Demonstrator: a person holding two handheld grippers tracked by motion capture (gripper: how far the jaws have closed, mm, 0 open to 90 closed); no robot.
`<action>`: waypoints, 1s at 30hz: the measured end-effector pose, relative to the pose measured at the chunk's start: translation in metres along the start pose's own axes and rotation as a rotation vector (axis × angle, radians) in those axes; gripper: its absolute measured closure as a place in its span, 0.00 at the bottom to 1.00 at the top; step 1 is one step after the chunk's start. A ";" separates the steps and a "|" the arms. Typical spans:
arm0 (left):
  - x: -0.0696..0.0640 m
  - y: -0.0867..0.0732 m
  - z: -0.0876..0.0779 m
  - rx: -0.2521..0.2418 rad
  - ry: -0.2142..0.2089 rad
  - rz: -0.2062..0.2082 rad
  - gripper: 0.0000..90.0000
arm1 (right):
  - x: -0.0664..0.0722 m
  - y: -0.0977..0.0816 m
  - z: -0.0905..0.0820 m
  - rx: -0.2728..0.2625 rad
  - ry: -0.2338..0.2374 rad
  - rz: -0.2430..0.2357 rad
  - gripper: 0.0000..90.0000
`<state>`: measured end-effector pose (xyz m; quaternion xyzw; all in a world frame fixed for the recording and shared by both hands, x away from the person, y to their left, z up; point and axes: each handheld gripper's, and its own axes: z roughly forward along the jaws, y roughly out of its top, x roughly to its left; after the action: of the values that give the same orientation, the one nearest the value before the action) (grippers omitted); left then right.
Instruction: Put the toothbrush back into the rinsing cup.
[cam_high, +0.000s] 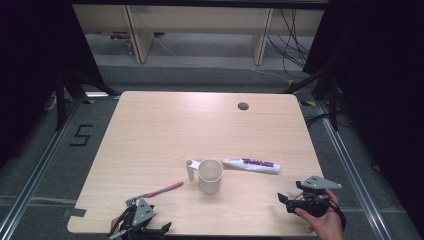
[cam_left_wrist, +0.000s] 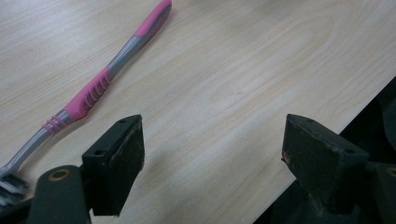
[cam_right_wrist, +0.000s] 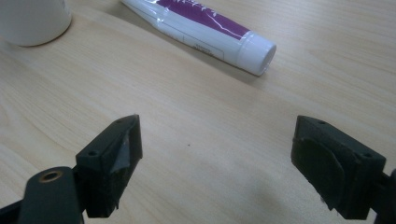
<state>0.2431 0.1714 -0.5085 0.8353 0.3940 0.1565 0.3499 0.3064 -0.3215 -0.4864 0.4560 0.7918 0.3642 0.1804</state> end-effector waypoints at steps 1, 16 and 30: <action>0.000 0.000 0.000 -0.006 -0.002 0.000 0.23 | 0.001 0.000 0.000 0.003 0.001 0.003 0.20; 0.025 0.026 0.008 -0.093 0.043 -0.010 0.54 | 0.000 0.000 0.001 0.005 0.002 -0.010 0.21; 0.044 0.055 0.035 -0.079 0.067 0.047 0.99 | 0.004 -0.001 0.003 0.022 0.030 0.020 0.22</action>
<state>0.3198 0.1647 -0.4947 0.8240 0.3794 0.2080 0.3657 0.3060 -0.3170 -0.4889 0.4601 0.7939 0.3640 0.1598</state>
